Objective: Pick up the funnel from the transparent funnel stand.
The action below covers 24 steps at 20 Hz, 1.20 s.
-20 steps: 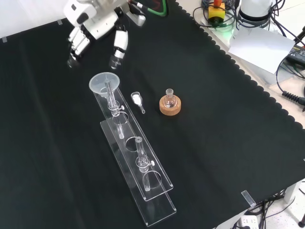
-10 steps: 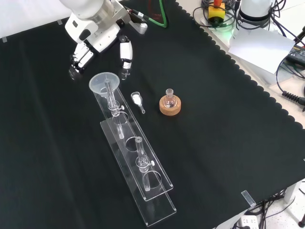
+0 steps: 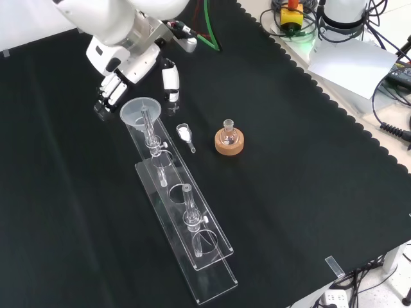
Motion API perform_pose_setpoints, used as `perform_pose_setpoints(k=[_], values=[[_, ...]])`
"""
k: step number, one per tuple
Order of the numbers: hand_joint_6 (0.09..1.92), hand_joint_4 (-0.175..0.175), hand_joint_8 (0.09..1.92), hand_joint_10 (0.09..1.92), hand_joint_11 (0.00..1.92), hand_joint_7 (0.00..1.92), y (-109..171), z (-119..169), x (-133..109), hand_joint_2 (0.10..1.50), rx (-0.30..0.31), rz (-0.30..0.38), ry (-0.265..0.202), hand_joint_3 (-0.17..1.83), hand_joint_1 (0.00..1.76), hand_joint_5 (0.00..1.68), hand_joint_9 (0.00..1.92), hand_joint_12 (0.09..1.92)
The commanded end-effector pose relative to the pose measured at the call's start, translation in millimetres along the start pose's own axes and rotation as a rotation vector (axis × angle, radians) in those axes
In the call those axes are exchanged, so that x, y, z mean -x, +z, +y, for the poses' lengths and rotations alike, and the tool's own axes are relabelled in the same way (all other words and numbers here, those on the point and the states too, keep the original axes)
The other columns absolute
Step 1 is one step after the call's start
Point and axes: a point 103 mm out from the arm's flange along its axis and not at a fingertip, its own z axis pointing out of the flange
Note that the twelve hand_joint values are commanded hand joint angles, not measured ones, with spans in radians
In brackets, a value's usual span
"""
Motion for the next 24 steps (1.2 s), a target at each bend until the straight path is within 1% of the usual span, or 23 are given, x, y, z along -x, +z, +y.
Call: perform_pose_setpoints(k=[1, 5, 7, 11, 16, 19, 24], values=[[0.09, 0.036, 0.21, 0.9, 0.56, 0.0, 5, -9, -4, 0.71, 0.005, -0.091, -0.005, 0.26, 0.62, 0.02, 0.07, 1.41], [0.09, 0.04, 0.32, 0.89, 0.56, 0.0, 4, -11, -5, 0.69, 0.013, -0.129, -0.006, 0.31, 0.66, 0.04, 0.12, 1.4], [0.09, 0.041, 0.38, 0.88, 0.57, 0.0, 3, -12, -6, 0.68, 0.017, -0.141, -0.017, 0.33, 0.68, 0.05, 0.15, 1.39], [0.09, 0.042, 0.46, 0.87, 0.58, 0.0, 3, -11, -5, 0.66, 0.025, -0.155, -0.012, 0.37, 0.7, 0.07, 0.18, 1.38], [0.09, 0.043, 0.48, 0.86, 0.58, 0.0, 0, -7, -5, 0.66, 0.008, -0.166, -0.01, 0.39, 0.71, 0.08, 0.19, 1.38], [0.09, 0.043, 0.49, 0.86, 0.59, 0.0, -1, -6, -5, 0.66, 0.009, -0.168, -0.009, 0.39, 0.72, 0.07, 0.2, 1.38], [0.09, 0.043, 0.5, 0.85, 0.59, 0.0, 4, 2, -2, 0.66, -0.015, -0.159, -0.01, 0.41, 0.72, 0.07, 0.19, 1.38]])
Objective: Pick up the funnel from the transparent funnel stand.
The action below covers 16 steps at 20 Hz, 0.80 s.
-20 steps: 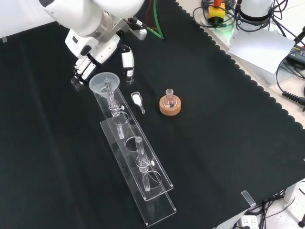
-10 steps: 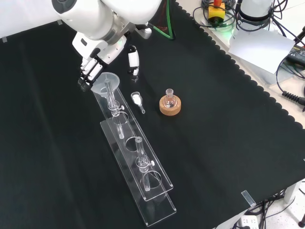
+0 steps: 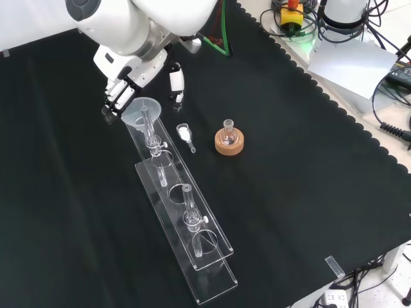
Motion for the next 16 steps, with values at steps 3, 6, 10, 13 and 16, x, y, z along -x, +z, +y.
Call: perform_pose_setpoints(k=[3, 6, 10, 13, 16], values=[[0.09, 0.043, 0.52, 0.85, 0.59, 0.0, 11.3, 10.7, 2.9, 0.64, -0.032, 0.008, -0.005, 0.46, 0.72, 0.08, 0.2, 1.37], [0.09, 0.044, 0.55, 0.85, 0.59, 0.0, 13.7, 12.2, 3.5, 0.63, -0.034, 0.009, -0.006, 0.49, 0.72, 0.09, 0.21, 1.37], [0.09, 0.045, 0.59, 0.84, 0.6, 0.0, 13.8, 12.1, 3.8, 0.61, -0.022, 0.003, -0.006, 0.53, 0.72, 0.11, 0.24, 1.37], [0.09, 0.044, 0.61, 0.84, 0.6, 0.01, 14.3, 12.9, 5.7, 0.61, -0.012, 0.001, -0.005, 0.54, 0.72, 0.12, 0.25, 1.37], [0.09, 0.044, 0.63, 0.82, 0.61, 0.01, 14.3, 12.9, 5.8, 0.61, -0.011, -0.002, -0.002, 0.56, 0.72, 0.13, 0.27, 1.37]])
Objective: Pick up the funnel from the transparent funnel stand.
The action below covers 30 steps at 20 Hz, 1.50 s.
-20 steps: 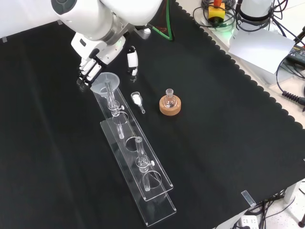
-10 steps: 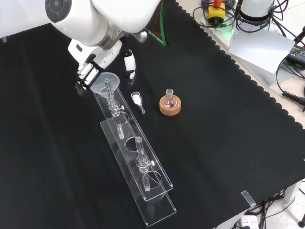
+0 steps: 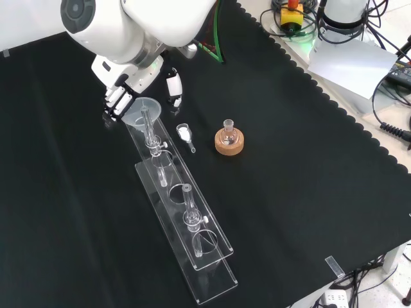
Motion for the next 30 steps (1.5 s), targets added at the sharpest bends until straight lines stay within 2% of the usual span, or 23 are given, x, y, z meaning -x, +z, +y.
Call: perform_pose_setpoints(k=[1, 13, 16, 18, 19, 21, 23, 26, 30], values=[[0.09, 0.044, 0.64, 0.82, 0.61, 0.01, 0, 0, 1, 0.61, 0.008, -0.006, 0.004, 0.57, 0.72, 0.13, 0.27, 1.37], [0.09, 0.043, 0.65, 0.8, 0.62, 0.01, 4, 8, 2, 0.6, -0.012, -0.003, -0.005, 0.6, 0.73, 0.13, 0.31, 1.36], [0.09, 0.036, 0.66, 0.74, 0.63, 0.06, 2, 6, 1, 0.6, 0.039, -0.025, 0.006, 0.62, 0.73, 0.17, 0.39, 1.35], [0.09, 0.017, 0.66, 0.65, 0.69, 0.26, -1, 3, 1, 0.61, 0.101, -0.073, 0.03, 0.64, 0.76, 0.32, 0.59, 1.3], [0.1, 0.014, 0.64, 0.59, 0.74, 0.42, -3, 1, 0, 0.62, 0.134, -0.102, 0.045, 0.65, 0.79, 0.46, 0.73, 1.27], [0.25, 0.032, 0.58, 0.47, 0.83, 0.69, -7, -2, -1, 0.65, 0.196, -0.152, 0.07, 0.66, 0.84, 0.73, 0.95, 1.2], [0.42, 0.048, 0.53, 0.36, 0.94, 0.87, -12, -4, -2, 0.68, 0.222, -0.19, 0.09, 0.68, 0.9, 0.88, 1.13, 1.12], [0.55, 0.055, 0.49, 0.26, 1.02, 0.96, -24, -10, 1, 0.7, 0.227, -0.206, 0.094, 0.69, 0.94, 0.93, 1.24, 1.04], [0.58, 0.055, 0.48, 0.23, 1.05, 0.97, -53, -28, 6, 0.71, 0.199, -0.25, 0.096, 0.7, 0.95, 0.93, 1.26, 1.02]])
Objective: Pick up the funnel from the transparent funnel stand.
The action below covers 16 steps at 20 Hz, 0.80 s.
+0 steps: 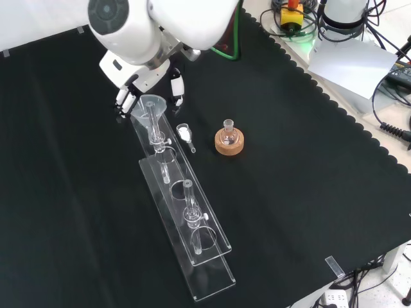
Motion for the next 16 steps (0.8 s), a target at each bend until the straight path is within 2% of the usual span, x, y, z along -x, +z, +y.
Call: perform_pose_setpoints(k=[1, 4, 8, 12, 16], values=[[0.59, 0.054, 0.48, 0.22, 1.05, 0.96, -71, -22, 17, 0.7, 0.092, -0.121, 0.051, 0.7, 0.95, 0.92, 1.26, 1.02], [0.62, 0.053, 0.48, 0.2, 1.04, 0.95, -91, -39, 25, 0.7, 0.077, -0.143, 0.073, 0.71, 0.95, 0.9, 1.26, 1.01], [0.64, 0.053, 0.48, 0.19, 1.04, 0.94, -110, -64, 34, 0.69, 0.089, -0.152, 0.105, 0.71, 0.94, 0.88, 1.27, 1.01], [0.64, 0.053, 0.48, 0.18, 1.03, 0.94, -120, -85, 39, 0.69, 0.086, -0.154, 0.125, 0.71, 0.94, 0.88, 1.27, 1.02], [0.66, 0.052, 0.48, 0.17, 1.03, 0.93, -125, -103, 43, 0.68, 0.057, -0.149, 0.143, 0.72, 0.94, 0.86, 1.27, 1.02]])
